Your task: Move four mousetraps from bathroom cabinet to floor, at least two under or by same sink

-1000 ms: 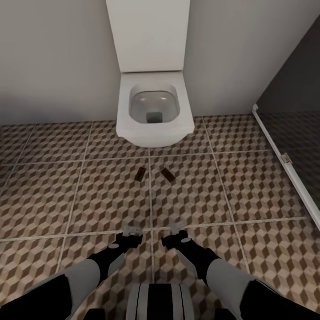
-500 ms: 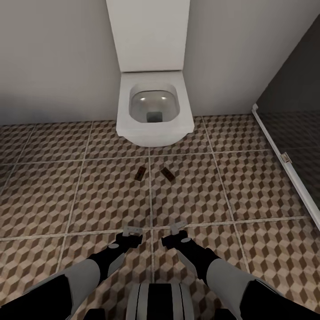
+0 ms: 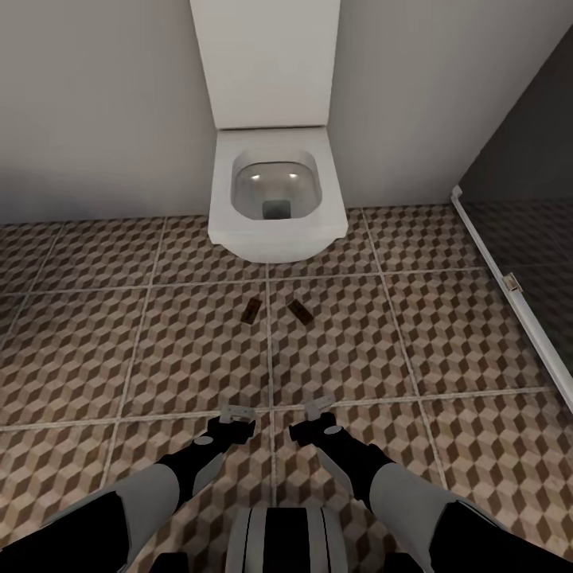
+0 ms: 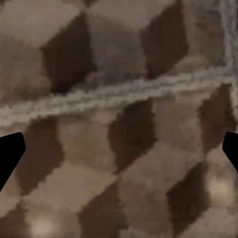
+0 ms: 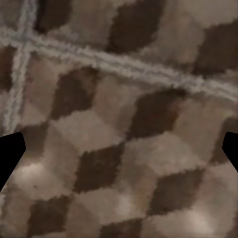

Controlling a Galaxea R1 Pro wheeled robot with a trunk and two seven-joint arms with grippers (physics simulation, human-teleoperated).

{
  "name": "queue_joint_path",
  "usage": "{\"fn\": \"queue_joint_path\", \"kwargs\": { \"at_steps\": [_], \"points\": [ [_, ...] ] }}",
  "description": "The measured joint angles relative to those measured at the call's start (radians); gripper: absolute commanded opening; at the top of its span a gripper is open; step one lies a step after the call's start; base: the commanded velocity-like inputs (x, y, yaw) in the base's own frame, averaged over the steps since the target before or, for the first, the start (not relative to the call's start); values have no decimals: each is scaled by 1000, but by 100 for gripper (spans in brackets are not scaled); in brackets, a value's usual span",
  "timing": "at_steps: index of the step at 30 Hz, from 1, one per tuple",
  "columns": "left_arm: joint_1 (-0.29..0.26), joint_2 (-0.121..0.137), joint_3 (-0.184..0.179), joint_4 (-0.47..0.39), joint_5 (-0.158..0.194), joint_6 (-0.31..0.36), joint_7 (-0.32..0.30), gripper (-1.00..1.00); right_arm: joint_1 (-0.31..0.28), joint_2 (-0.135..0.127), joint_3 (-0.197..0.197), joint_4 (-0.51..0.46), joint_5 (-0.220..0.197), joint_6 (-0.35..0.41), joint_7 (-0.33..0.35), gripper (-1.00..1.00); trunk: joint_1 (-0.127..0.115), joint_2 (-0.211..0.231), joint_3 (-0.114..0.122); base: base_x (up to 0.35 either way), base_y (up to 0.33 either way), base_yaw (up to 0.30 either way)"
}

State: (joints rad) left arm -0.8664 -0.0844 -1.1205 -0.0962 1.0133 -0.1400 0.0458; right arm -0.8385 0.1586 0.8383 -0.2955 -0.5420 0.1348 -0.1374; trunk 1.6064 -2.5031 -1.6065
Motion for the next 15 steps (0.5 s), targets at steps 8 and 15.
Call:
{"fn": "queue_joint_path", "kwargs": {
  "at_steps": [8, 15],
  "points": [
    [0, 0, 0, 0, 0, 1, 0, 100, 0, 0, 0, 0, 0, 0, 0, 100, -2, 1, 19, 0, 0, 0],
    [0, 0, 0, 0, 0, 1, 0, 100, 0, 0, 0, 0, 0, 0, -1, 100, -5, 3, 46, 0, 0, 0]
  ]
}}
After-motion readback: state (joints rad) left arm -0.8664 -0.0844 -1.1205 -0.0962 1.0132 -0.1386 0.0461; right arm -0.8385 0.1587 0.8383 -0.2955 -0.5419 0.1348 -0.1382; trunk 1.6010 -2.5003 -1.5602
